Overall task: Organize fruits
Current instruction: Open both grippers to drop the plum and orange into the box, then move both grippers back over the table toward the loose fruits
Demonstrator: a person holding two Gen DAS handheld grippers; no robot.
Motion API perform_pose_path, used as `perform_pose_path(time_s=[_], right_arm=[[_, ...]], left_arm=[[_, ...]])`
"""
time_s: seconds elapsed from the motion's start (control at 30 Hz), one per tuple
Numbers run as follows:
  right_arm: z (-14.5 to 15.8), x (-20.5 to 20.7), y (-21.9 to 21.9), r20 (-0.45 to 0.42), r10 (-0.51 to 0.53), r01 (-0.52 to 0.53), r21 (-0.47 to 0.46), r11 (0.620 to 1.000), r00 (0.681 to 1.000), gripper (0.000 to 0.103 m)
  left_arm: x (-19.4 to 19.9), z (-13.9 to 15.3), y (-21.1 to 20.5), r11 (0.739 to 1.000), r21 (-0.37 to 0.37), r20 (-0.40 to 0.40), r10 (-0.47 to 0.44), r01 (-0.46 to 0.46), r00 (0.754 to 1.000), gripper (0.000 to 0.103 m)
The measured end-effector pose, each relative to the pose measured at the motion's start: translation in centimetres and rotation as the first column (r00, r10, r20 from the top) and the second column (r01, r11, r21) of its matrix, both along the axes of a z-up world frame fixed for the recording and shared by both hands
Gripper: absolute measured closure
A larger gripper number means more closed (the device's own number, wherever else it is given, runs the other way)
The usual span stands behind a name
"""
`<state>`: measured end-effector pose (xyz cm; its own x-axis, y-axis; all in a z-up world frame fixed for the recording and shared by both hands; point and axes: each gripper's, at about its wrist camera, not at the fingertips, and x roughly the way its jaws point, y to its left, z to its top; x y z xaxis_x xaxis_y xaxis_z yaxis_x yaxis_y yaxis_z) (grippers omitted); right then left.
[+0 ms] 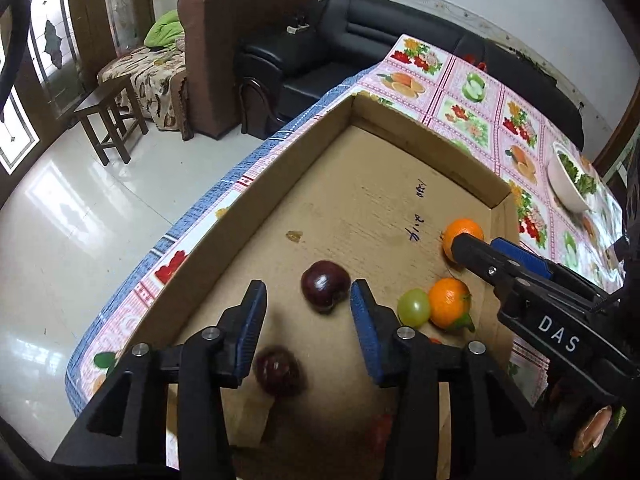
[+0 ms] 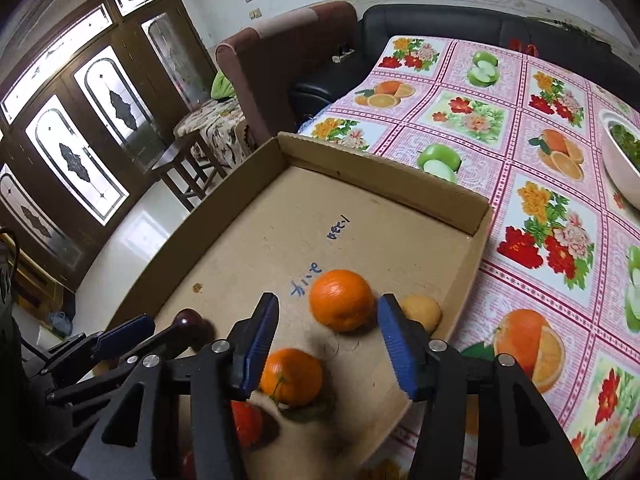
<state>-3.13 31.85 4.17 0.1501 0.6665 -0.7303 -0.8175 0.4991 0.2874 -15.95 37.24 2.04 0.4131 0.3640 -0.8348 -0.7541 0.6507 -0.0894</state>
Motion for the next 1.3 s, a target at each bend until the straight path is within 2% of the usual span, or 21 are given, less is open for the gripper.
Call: perform_pose_path(time_s=[0.27,0.33,0.43,0.53,0.77,1.3], right_arm=[[1.2,-1.4,-3.8,-0.009,-0.029,0.03,0.05,0.998,1.0,0.049],[1.4,-1.9,-5.4,-0.02,-0.039,0.04,0.07,0.997,0.999,0.049],[1.4,-2.4,-7.5,-0.033,-0.056,0.059,0.088,0.994,0.998,0.049],[1.2,-2.7,-9.5,-0.039,-0.082,0.085,0.09,0.992,0.996,0.045],[0.4,-2.5,-14.3,-0.053,-0.163,0.168,0.089,0.982,0.985,0.045],[-0.6,-1.8,-26.7,-0.066,-0.339,0.344,0.104,0.933,0.938,0.045]], left_arm=[[-2.1,1.0,-2.0,0.999,0.018,0.03,0.026,-0.027,0.999,0.059],[-2.3,1.2,-2.8,0.999,0.035,0.032,0.025,-0.026,0.999,0.055],[-2.4,1.5,-4.2,0.998,0.066,0.035,0.01,-0.012,0.999,0.055],[-2.5,1.9,-5.2,0.996,0.084,0.041,0.003,-0.006,0.999,0.055],[-2.7,2.5,-7.4,0.993,0.116,0.046,-0.025,0.02,0.999,0.055],[-1.0,3.1,-12.6,0.987,0.093,0.053,-0.136,0.13,0.989,0.054]])
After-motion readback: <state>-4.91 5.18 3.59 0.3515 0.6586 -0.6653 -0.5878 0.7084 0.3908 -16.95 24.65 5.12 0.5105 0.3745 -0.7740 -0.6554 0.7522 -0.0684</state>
